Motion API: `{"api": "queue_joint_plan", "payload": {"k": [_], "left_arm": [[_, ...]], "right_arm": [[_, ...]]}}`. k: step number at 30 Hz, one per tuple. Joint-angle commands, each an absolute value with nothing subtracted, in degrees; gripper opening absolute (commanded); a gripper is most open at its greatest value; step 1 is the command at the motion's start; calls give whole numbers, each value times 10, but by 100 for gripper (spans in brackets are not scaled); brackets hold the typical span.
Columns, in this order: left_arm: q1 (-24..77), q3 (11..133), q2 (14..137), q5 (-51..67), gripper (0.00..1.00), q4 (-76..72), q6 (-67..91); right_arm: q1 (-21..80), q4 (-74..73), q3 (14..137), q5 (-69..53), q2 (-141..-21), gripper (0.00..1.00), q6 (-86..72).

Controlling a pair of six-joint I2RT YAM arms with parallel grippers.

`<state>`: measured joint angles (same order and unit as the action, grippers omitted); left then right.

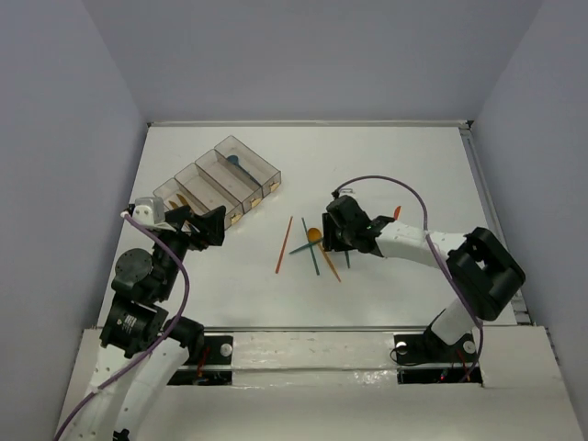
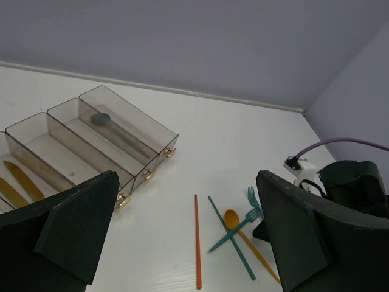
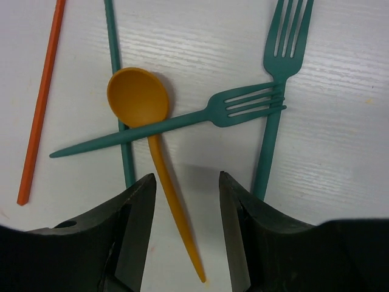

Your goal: Sort the eating utensils into containers

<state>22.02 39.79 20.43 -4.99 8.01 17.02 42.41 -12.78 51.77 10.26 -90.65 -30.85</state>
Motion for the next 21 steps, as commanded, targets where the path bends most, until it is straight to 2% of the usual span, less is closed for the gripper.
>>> {"api": "queue_joint_plan", "payload": {"k": [1, 7, 16, 17, 18, 21], "left_arm": [[218, 411, 197, -45, 99, 54, 169], [218, 411, 197, -45, 99, 54, 168], [218, 411, 197, -43, 99, 54, 169], [218, 411, 198, -43, 99, 54, 169], [218, 411, 198, -43, 99, 54, 169], [218, 410, 198, -44, 99, 54, 170]], "right_arm": [[427, -115, 556, 174, -934, 49, -337], [427, -154, 556, 240, -916, 40, -325], [427, -207, 534, 258, -939, 37, -323], [427, -207, 537, 255, -943, 36, -323], [427, -206, 538, 248, -950, 30, -319], [422, -201, 541, 246, -961, 24, -318]]}}
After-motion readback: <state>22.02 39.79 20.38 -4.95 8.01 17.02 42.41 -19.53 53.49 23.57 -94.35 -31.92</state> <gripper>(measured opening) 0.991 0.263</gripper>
